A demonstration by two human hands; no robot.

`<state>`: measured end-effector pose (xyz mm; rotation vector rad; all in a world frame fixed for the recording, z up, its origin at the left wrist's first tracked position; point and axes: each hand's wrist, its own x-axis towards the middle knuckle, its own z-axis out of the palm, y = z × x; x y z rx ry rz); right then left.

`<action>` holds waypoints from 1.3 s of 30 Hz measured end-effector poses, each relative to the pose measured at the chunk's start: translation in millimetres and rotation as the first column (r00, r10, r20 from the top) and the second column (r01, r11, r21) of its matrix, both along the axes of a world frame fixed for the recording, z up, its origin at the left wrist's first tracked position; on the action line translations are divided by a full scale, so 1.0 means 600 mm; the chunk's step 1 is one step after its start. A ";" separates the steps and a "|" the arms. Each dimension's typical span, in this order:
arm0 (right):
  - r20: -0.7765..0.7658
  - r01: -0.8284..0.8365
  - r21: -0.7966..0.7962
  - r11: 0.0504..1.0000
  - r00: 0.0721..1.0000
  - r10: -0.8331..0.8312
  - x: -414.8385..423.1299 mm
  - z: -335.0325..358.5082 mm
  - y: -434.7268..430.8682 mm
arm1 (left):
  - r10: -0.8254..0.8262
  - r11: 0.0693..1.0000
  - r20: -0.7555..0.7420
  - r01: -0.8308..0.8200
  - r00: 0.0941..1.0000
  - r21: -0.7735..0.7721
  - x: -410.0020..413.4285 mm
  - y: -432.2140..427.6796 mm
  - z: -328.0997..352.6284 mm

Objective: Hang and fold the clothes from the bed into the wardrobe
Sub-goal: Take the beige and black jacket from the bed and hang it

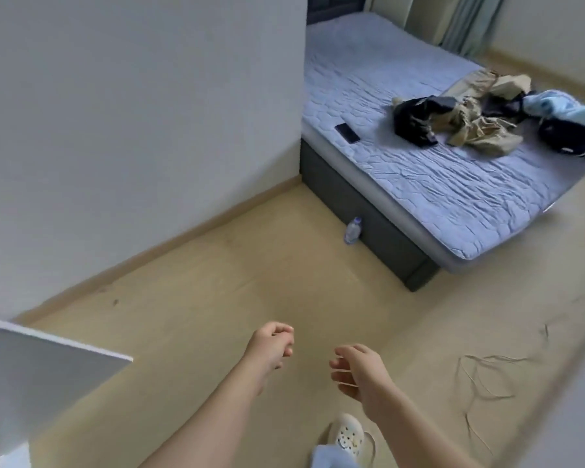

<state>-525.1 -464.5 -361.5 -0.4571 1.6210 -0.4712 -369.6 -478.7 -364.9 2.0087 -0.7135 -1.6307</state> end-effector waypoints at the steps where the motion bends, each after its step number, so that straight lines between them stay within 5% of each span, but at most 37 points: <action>1: 0.002 0.042 -0.008 0.999 0.999 -0.042 -0.041 0.002 -0.014 | -0.013 1.000 -0.009 0.013 1.000 0.000 -0.039 -0.017 0.000; 10: 0.037 0.419 -0.027 0.907 0.908 -0.418 -0.366 0.016 -0.101 | -0.262 0.965 -0.057 0.261 0.964 -0.023 -0.380 -0.168 0.037; 19: 0.047 0.715 -0.026 0.698 0.699 -0.714 -0.588 -0.009 -0.212 | -0.517 0.855 -0.085 0.518 0.852 -0.006 -0.648 -0.335 0.012; 32: 0.129 0.812 -0.028 0.583 0.582 -0.803 -0.901 0.027 -0.518 | -0.641 0.767 -0.036 0.637 0.767 -0.080 -1.005 -0.682 0.042; 39: 0.139 0.769 -0.038 0.638 0.636 -0.759 -1.110 0.006 -0.642 | -0.576 0.817 -0.021 0.574 0.817 -0.066 -1.195 -0.790 0.028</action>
